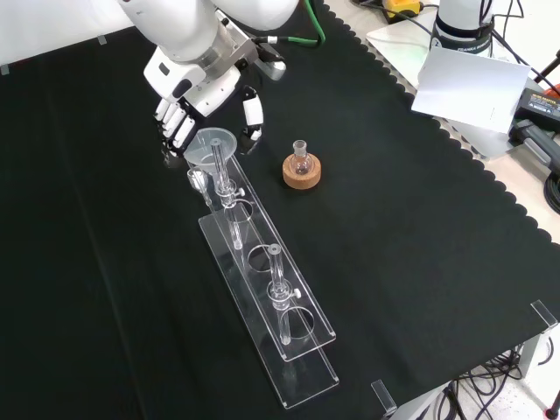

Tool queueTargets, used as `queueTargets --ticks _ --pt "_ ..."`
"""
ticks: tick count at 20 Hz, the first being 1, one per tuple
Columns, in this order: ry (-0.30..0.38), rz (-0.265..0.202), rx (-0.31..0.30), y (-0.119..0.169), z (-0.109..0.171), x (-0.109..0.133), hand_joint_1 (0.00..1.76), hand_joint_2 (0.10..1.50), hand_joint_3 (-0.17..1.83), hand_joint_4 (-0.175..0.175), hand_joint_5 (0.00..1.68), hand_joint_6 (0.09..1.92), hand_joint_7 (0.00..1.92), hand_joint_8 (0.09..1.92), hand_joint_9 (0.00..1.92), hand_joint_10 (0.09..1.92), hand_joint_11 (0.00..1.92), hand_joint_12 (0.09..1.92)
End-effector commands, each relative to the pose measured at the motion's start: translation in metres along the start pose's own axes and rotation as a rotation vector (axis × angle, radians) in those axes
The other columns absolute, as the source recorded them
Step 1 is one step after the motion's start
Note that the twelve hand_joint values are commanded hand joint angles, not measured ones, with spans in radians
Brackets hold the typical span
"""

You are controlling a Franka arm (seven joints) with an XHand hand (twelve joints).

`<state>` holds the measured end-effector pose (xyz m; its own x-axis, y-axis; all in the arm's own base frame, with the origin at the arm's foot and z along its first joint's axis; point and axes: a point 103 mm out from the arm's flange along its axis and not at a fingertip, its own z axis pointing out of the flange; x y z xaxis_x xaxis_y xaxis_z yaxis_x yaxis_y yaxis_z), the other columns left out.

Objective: Pick up the funnel from the transparent funnel stand.

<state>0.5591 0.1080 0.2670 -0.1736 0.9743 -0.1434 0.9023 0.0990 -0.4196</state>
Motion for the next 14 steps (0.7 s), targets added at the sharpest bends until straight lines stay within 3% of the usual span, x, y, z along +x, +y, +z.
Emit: queueTargets --ticks 1,3,7,14 --pt "-0.039 0.077 -0.102 -0.002 -0.001 0.002 0.79 0.62 0.64 -0.023 0.59 0.12 0.61 0.70 0.78 0.58 0.49 1.37" --pt "-0.046 0.111 -0.143 -0.004 -0.003 0.006 0.82 0.64 0.62 -0.027 0.68 0.29 0.74 0.69 0.92 0.50 0.56 1.32" --pt "-0.070 0.113 -0.263 -0.021 -0.018 0.003 0.87 0.67 0.62 -0.028 0.72 0.62 0.84 0.69 1.04 0.44 0.63 1.27" --pt "-0.152 0.116 -0.296 -0.059 -0.066 0.007 0.90 0.67 0.64 -0.027 0.78 0.74 0.90 0.70 1.10 0.44 0.70 1.23"
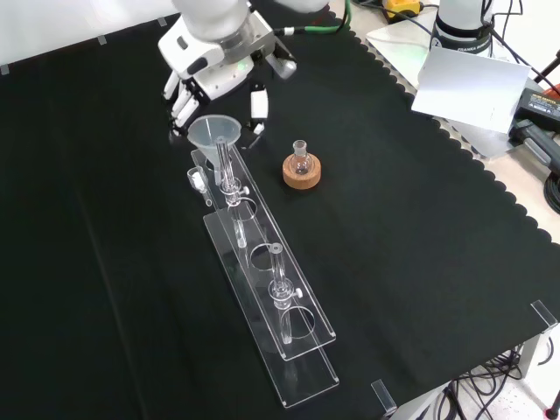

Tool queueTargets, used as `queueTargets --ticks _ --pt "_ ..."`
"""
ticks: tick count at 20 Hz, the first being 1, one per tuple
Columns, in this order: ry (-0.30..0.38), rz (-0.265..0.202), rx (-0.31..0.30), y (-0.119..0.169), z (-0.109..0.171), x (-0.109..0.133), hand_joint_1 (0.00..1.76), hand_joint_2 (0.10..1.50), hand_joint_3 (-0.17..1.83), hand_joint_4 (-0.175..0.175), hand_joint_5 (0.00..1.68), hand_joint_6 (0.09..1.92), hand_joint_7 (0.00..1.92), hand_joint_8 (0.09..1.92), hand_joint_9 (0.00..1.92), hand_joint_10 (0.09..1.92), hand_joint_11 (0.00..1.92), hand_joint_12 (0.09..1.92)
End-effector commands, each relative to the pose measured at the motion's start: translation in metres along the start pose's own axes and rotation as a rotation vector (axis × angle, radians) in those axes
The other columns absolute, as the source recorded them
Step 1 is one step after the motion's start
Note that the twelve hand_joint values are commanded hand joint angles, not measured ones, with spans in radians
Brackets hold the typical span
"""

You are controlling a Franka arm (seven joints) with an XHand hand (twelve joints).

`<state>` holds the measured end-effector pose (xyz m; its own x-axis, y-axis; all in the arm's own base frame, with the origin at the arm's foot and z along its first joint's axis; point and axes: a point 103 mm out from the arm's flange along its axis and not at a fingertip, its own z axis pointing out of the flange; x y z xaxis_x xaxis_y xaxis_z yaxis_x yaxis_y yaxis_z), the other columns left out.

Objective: Pick up the funnel from the transparent funnel stand.

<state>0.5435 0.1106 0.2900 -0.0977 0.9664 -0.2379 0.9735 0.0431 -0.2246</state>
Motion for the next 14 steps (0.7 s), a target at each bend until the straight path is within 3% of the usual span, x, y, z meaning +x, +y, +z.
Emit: queueTargets --ticks 1,8,14 --pt "-0.085 0.011 -0.111 -0.031 -0.062 -0.002 0.90 0.67 0.65 -0.027 0.78 0.74 0.90 0.70 1.10 0.44 0.71 1.23" --pt "-0.173 0.070 -0.109 -0.081 -0.095 -0.004 0.92 0.67 0.66 -0.035 0.75 0.77 0.90 0.70 1.12 0.43 0.78 1.18" --pt "-0.208 0.098 -0.104 -0.123 -0.100 0.002 0.91 0.66 0.67 -0.038 0.74 0.78 0.90 0.70 1.12 0.41 0.79 1.16"
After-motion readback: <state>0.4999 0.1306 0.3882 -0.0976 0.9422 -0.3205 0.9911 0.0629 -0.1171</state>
